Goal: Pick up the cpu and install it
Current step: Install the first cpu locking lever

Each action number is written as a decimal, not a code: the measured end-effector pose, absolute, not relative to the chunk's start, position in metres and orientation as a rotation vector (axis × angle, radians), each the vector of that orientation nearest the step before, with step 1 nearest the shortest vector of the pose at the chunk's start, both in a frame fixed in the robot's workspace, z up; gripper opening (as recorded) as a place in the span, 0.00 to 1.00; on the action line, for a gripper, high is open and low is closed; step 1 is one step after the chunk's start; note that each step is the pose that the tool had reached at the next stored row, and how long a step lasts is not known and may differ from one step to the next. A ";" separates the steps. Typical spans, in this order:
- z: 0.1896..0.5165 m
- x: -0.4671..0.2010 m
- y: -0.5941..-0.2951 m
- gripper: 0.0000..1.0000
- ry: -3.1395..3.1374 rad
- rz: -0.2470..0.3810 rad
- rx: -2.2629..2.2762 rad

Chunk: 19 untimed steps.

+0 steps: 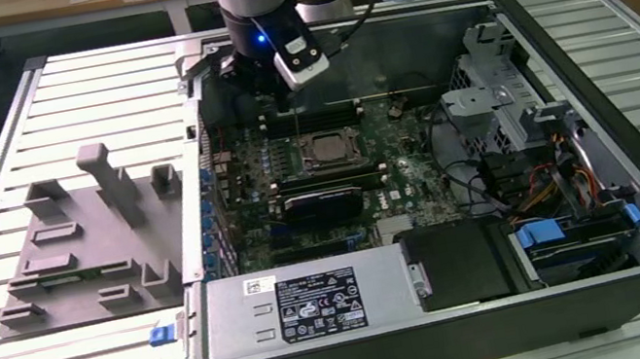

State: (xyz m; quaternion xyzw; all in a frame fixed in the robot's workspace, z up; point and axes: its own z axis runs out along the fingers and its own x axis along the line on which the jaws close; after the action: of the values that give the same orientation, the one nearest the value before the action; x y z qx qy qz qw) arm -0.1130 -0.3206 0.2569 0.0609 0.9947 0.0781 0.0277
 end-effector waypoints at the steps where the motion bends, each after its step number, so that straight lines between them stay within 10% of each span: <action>1: 0.257 -0.112 -0.321 0.11 3.071 0.241 0.188; 19: 0.255 -0.103 -0.321 0.11 3.072 0.241 0.188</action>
State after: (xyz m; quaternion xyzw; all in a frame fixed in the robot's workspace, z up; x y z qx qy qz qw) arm -0.1033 -0.3205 0.2550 0.0609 0.9947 0.0781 0.0272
